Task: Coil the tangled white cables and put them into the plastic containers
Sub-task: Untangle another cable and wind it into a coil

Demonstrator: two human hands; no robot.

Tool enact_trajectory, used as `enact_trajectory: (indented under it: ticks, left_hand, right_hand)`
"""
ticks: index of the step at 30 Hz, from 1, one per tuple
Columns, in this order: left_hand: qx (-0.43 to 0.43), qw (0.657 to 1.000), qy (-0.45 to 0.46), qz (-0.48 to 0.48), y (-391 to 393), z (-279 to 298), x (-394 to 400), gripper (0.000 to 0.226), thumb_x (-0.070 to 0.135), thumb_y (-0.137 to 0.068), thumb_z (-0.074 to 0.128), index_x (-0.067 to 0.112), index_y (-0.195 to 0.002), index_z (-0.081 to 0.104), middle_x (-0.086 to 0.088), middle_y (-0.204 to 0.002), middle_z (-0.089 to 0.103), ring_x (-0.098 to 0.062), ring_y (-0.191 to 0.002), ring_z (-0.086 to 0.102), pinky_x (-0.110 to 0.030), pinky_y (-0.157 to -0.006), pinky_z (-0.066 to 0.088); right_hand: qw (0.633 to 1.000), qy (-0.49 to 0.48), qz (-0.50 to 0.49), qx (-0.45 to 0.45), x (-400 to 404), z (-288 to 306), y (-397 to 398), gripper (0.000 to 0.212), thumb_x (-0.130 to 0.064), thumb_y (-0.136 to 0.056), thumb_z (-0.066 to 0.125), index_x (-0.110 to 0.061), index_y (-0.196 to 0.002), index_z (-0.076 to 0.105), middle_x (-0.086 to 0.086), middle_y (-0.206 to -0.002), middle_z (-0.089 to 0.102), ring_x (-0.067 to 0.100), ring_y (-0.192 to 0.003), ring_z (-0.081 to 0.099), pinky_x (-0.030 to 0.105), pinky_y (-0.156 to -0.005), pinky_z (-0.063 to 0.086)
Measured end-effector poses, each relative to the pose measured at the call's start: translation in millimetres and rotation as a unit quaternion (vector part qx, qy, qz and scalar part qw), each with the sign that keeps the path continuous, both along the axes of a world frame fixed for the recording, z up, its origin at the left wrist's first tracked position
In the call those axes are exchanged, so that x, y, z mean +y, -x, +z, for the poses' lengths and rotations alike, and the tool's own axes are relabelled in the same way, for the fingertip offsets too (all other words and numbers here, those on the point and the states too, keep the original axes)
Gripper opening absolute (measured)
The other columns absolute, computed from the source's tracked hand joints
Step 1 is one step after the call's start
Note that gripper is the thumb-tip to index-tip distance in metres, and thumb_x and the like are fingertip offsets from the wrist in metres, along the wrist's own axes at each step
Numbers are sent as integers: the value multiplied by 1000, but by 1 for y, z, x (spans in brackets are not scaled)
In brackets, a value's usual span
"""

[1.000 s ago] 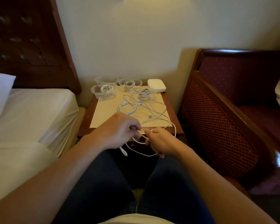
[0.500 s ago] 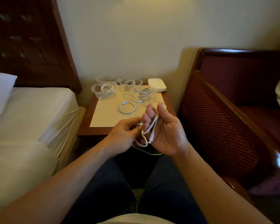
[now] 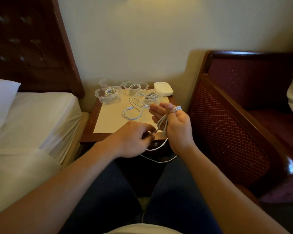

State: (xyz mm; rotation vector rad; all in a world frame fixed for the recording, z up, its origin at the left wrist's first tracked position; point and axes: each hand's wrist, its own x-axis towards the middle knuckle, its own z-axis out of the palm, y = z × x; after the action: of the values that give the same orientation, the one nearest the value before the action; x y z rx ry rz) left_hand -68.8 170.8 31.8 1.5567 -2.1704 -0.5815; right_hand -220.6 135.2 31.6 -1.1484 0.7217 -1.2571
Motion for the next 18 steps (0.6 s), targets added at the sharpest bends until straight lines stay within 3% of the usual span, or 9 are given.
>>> enact_trajectory:
  ticks: [3,5,9,11,12,13,14,16,18]
  left_hand:
    - [-2,999,-38,-7,-4,8,-4,16,33,-98,60,27,-106,73,10,-84,71,-7,-78,65,-33,-74,55]
    - [-12,1000,-25,-9,-4,9,-5,17,36,-97,62,26,-105,74,9,-85,72,-7,-77,67,-32,-73,56]
    - [-121,992,37,14,-11,7,-11,13,33,-93,64,23,-91,73,4,-84,69,-13,-78,63,-37,-74,55]
    - [-114,991,63,19,-23,9,-13,14,34,-96,65,24,-94,75,7,-87,70,-10,-82,62,-30,-74,50]
    - [-86,993,75,21,-30,10,-14,15,34,-97,66,24,-96,77,10,-88,71,-5,-83,61,-27,-73,47]
    - [-48,995,80,27,-36,11,-15,14,33,-97,67,25,-97,78,14,-89,71,-1,-84,61,-22,-73,44]
    - [-6,996,78,36,-40,11,-17,12,32,-96,68,26,-98,78,19,-88,71,3,-86,62,-16,-74,43]
    - [55,994,72,56,-43,6,-20,9,30,-95,70,28,-97,79,29,-82,69,10,-86,61,-10,-74,41]
    - [97,991,61,67,-42,-2,-23,10,27,-95,70,27,-96,79,34,-78,67,10,-84,62,-14,-76,43]
  right_hand:
    - [992,31,-76,95,-5,-7,-7,22,-23,-110,40,-24,-102,61,0,-112,74,13,-108,70,38,-101,54]
    - [963,92,-125,219,-8,-8,-11,19,-20,-108,42,-25,-104,60,-7,-112,71,9,-106,67,37,-98,54]
    - [821,210,-124,516,-16,-9,-2,26,-24,-108,38,-14,-125,55,-4,-121,68,22,-108,65,42,-85,54]
    - [734,189,-84,647,-24,-12,8,27,-22,-107,34,-14,-123,55,6,-116,64,30,-100,63,38,-80,52]
    - [717,162,-52,676,-26,-14,13,28,-25,-107,32,-14,-113,57,9,-104,64,31,-91,64,36,-75,52]
    - [742,120,-6,660,-26,-17,16,33,-29,-108,31,-13,-100,58,9,-89,66,30,-78,66,33,-68,53]
    - [794,62,49,603,-25,-20,17,41,-34,-108,31,-11,-89,59,8,-73,66,27,-64,66,29,-58,52]
    - [877,-54,151,453,-20,-26,16,53,-41,-110,30,-6,-83,60,5,-50,56,22,-40,53,22,-42,40]
    - [912,-141,242,300,-13,-30,12,57,-46,-110,27,-7,-83,58,3,-43,43,17,-32,37,21,-36,28]
